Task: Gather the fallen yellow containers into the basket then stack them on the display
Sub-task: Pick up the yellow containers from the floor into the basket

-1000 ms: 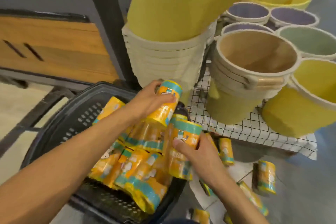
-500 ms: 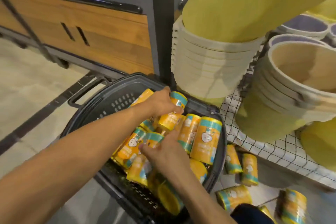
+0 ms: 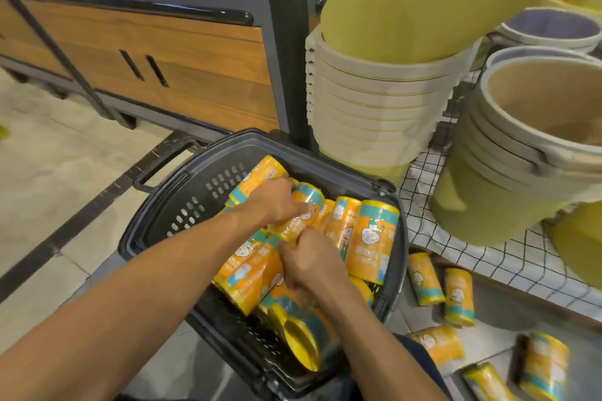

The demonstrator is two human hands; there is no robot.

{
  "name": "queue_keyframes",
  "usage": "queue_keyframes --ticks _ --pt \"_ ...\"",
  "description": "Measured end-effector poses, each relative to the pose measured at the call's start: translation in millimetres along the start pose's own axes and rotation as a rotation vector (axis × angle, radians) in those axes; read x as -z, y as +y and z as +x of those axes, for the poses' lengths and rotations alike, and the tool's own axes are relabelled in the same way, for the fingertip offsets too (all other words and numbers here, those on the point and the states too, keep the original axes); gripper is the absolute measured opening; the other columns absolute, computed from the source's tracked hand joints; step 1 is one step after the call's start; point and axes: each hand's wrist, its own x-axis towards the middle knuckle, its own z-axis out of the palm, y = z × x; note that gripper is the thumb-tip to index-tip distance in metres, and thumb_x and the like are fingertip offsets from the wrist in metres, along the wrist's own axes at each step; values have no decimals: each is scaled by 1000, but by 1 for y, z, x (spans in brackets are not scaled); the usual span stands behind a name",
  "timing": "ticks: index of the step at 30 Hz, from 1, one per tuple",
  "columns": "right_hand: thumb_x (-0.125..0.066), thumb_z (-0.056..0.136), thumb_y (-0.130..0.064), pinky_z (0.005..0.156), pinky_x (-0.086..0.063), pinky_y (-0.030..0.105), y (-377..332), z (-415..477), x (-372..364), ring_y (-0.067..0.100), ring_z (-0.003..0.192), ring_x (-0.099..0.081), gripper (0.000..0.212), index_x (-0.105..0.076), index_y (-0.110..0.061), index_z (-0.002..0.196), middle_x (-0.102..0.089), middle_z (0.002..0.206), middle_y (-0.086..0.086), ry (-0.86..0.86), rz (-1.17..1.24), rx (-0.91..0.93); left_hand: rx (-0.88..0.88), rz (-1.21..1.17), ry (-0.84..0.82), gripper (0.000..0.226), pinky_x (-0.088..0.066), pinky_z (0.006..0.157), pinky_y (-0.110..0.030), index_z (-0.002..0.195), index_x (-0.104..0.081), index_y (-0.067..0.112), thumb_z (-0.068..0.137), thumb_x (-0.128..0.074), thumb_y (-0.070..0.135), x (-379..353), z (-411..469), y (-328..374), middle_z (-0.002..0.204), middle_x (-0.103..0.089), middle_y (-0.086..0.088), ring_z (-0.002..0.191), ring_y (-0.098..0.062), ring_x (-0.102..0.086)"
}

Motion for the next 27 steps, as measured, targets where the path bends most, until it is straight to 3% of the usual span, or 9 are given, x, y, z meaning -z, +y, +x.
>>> queue_keyframes --ticks 3,6,8,11,13,16,19,22,27 --pt "-60 95 -49 82 -55 38 13 1 32 24 91 -68 31 -68 -21 106 -72 95 0 167 209 69 2 -103 121 35 -49 90 -32 121 -70 13 94 -65 34 10 -9 10 118 -71 -5 114 -26 -64" --pt "-68 87 -48 78 -60 51 35 -4 68 17 76 -71 23 -69 -27 96 -73 86 -6 278 583 98 -88 -407 248 17 -48 82 -18 109 -72 21 93 -67 22 13 -32 43 104 -73 6 98 -11 -67" --pt "-67 82 -53 76 -61 53 55 -12 88 14 79 -71 27 -70 -30 94 -74 87 -7 360 667 136 -160 -594 266 13 -45 75 -7 104 -73 22 94 -68 18 10 -53 75 97 -73 11 87 0 -66" --pt "-69 89 -47 83 -59 45 91 -29 115 8 86 -67 21 -72 -28 96 -73 88 -12 521 664 171 -251 -742 179 16 -50 83 -13 108 -73 20 93 -70 18 -8 -73 117 97 -73 10 84 1 -66" --pt "-70 96 -34 82 -53 27 121 -43 133 4 86 -65 9 -72 -25 98 -72 88 -14 600 653 173 -265 -790 103 19 -53 86 -23 111 -71 22 91 -71 21 -26 -81 137 98 -73 10 85 -1 -66" --pt "-70 98 -33 79 -47 11 166 -68 154 -3 91 -66 6 -71 -29 103 -73 93 -18 598 602 84 -278 -844 36 25 -52 92 -22 119 -69 18 94 -70 16 -52 -97 158 111 -72 5 100 -5 -68" --pt "-69 98 -38 78 -47 8 213 -91 164 -4 97 -67 19 -72 -25 112 -74 103 -13 556 549 -38 -296 -859 -28 29 -50 97 -19 125 -67 17 96 -69 18 -82 -115 169 119 -70 5 107 0 -66" --pt "-70 97 -36 77 -45 5 264 -117 165 -4 95 -66 20 -74 -22 111 -75 103 -11 567 509 -142 -421 -750 94 29 -53 102 -30 126 -67 18 98 -66 14 -114 -130 169 122 -68 7 114 -6 -64" --pt "-69 97 -35 81 -51 17 348 -144 127 -2 94 -68 24 -71 -19 115 -75 106 -5 448 433 -322 -595 -569 219 33 -52 98 -34 129 -63 18 97 -58 21 -136 -138 167 121 -66 3 113 -14 -63"
